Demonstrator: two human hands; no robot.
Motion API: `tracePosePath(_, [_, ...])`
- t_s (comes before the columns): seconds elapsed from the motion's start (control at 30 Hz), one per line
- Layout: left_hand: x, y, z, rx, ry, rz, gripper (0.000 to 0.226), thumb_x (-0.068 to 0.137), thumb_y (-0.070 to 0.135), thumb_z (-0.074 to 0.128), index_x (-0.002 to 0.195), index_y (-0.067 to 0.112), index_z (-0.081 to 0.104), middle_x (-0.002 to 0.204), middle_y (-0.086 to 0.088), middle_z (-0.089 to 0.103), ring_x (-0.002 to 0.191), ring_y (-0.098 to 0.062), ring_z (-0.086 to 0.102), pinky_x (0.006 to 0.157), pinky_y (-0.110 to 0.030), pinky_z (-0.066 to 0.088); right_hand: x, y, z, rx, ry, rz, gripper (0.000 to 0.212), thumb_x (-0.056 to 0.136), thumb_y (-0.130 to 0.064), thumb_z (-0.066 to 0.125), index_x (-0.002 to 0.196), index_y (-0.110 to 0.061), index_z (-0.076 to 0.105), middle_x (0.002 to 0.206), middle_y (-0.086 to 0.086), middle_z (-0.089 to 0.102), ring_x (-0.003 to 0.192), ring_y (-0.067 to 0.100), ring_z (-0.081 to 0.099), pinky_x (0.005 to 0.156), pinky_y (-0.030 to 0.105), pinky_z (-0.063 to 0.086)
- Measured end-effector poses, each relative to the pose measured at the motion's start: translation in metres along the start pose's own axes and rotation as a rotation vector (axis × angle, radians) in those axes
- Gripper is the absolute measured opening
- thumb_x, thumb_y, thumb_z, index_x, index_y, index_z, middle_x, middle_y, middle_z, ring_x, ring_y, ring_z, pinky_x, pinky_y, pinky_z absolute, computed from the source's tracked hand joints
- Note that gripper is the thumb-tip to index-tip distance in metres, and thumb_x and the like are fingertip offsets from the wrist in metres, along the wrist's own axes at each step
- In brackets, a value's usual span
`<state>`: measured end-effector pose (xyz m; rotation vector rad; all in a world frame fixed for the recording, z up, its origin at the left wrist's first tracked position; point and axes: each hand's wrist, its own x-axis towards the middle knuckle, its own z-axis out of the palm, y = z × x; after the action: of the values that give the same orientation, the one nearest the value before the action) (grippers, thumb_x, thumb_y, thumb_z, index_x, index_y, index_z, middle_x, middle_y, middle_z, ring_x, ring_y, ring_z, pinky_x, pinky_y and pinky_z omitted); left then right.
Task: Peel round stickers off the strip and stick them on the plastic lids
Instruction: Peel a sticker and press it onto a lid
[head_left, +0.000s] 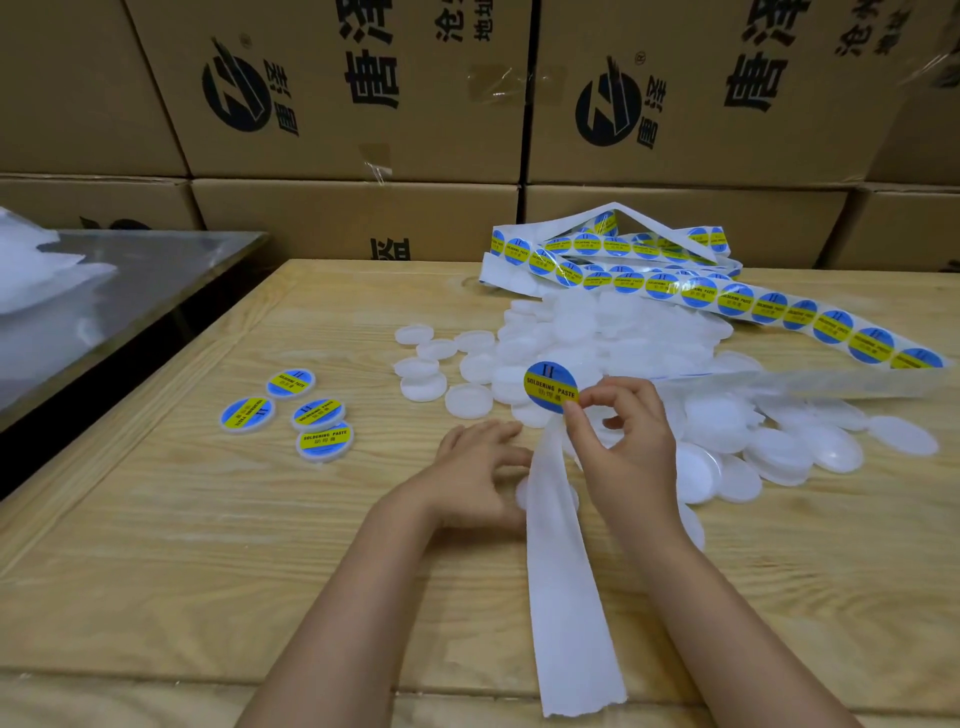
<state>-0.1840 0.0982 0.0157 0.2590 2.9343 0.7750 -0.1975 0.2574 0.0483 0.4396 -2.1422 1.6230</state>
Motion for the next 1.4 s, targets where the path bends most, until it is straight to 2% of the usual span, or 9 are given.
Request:
tracePosePath(0.13, [-0.003, -0.003, -0.008, -0.448, 0.200, -0.025, 0.055, 0.059, 0.037, 0.073, 0.112, 0.029, 0.061, 0.113, 0.010, 0.064, 0.106, -0.007, 0.060, 0.095, -0.038, 0.048, 0.002, 0.001, 0.000, 0.156, -0.058, 0.122, 0.019, 0.085, -0.011, 0.066, 0.076, -0.026, 0.060, 0.091, -0.007, 0.058, 0.079, 0.003, 0.057, 0.070, 0.013, 0.044])
tracePosePath(0.23, [-0.002, -0.008, -0.014, -0.665, 0.426, -0.199, 0.058, 0.062, 0.011, 0.081, 0.107, 0.031, 0.050, 0.099, 0.004, 0.064, 0.083, -0.008, 0.064, 0.070, -0.025, 0.055, 0.005, 0.004, -0.001, 0.287, -0.113, 0.268, 0.007, 0.086, -0.015, 0.066, 0.081, -0.020, 0.063, 0.084, -0.001, 0.065, 0.073, 0.003, 0.060, 0.065, 0.011, 0.046])
tracePosePath(0.4, [0.001, 0.003, -0.020, -1.164, 0.517, -0.214, 0.051, 0.077, -0.016, 0.055, 0.103, 0.028, 0.052, 0.091, -0.011, 0.065, 0.063, -0.014, 0.067, 0.051, -0.025, 0.052, 0.008, 0.007, -0.001, 0.479, -0.189, 0.441, 0.002, 0.086, -0.012, 0.064, 0.085, -0.010, 0.066, 0.080, 0.005, 0.069, 0.077, 0.013, 0.067, 0.074, 0.025, 0.055])
tracePosePath(0.67, [-0.004, 0.007, -0.038, -1.604, 0.618, -0.109, 0.028, 0.092, -0.003, 0.040, 0.103, 0.014, 0.059, 0.102, -0.019, 0.067, 0.092, -0.038, 0.068, 0.060, -0.031, 0.057, 0.011, 0.000, -0.007, 0.856, -0.205, 0.455, 0.012, 0.074, -0.016, 0.064, 0.082, -0.008, 0.065, 0.070, 0.006, 0.067, 0.065, 0.017, 0.065, 0.063, 0.025, 0.053])
tracePosePath(0.8, [-0.005, 0.010, -0.038, -1.625, 0.502, -0.013, 0.030, 0.092, -0.001, 0.037, 0.109, 0.012, 0.059, 0.091, -0.014, 0.072, 0.085, -0.033, 0.070, 0.063, -0.034, 0.057, 0.010, -0.001, -0.008, 1.008, -0.297, 0.466, 0.010, 0.073, -0.013, 0.062, 0.082, -0.009, 0.062, 0.083, 0.009, 0.072, 0.073, 0.024, 0.070, 0.064, 0.027, 0.056])
tracePosePath(0.9, [-0.003, 0.016, -0.033, -1.615, 0.380, 0.007, 0.033, 0.092, -0.002, 0.036, 0.113, 0.010, 0.059, 0.096, -0.017, 0.070, 0.084, -0.032, 0.069, 0.066, -0.036, 0.058, 0.008, 0.002, -0.005, 0.920, -0.339, 0.468, 0.013, 0.074, -0.015, 0.063, 0.084, -0.007, 0.064, 0.092, 0.012, 0.072, 0.087, 0.025, 0.069, 0.073, 0.031, 0.056])
tracePosePath(1.07, [0.001, 0.024, -0.018, -1.699, 0.281, -0.002, 0.032, 0.093, -0.004, 0.038, 0.115, 0.008, 0.057, 0.100, -0.022, 0.065, 0.089, -0.038, 0.066, 0.068, -0.040, 0.058, 0.012, 0.005, -0.007, 0.780, -0.216, 0.535, 0.008, 0.068, -0.020, 0.068, 0.068, -0.013, 0.068, 0.065, 0.000, 0.061, 0.062, 0.011, 0.055, 0.060, 0.022, 0.050])
tracePosePath(1.23, [0.008, 0.031, -0.005, -1.796, 0.256, -0.029, 0.023, 0.095, -0.002, 0.039, 0.109, 0.005, 0.056, 0.097, -0.019, 0.070, 0.086, -0.038, 0.068, 0.076, -0.048, 0.057, 0.016, 0.011, -0.010, 0.660, -0.177, 0.529, 0.025, 0.083, -0.015, 0.066, 0.058, -0.015, 0.070, 0.061, -0.004, 0.062, 0.057, 0.006, 0.054, 0.056, 0.017, 0.049])
tracePosePath(1.4, [0.010, 0.032, -0.004, -1.824, 0.265, -0.046, 0.020, 0.095, -0.002, 0.039, 0.107, 0.005, 0.055, 0.096, -0.020, 0.070, 0.082, -0.038, 0.069, 0.069, -0.045, 0.058, 0.018, 0.018, -0.009, 0.418, -0.177, 0.458, 0.022, 0.083, -0.020, 0.069, 0.060, -0.019, 0.068, 0.061, -0.008, 0.064, 0.056, 0.006, 0.056, 0.065, 0.024, 0.046])
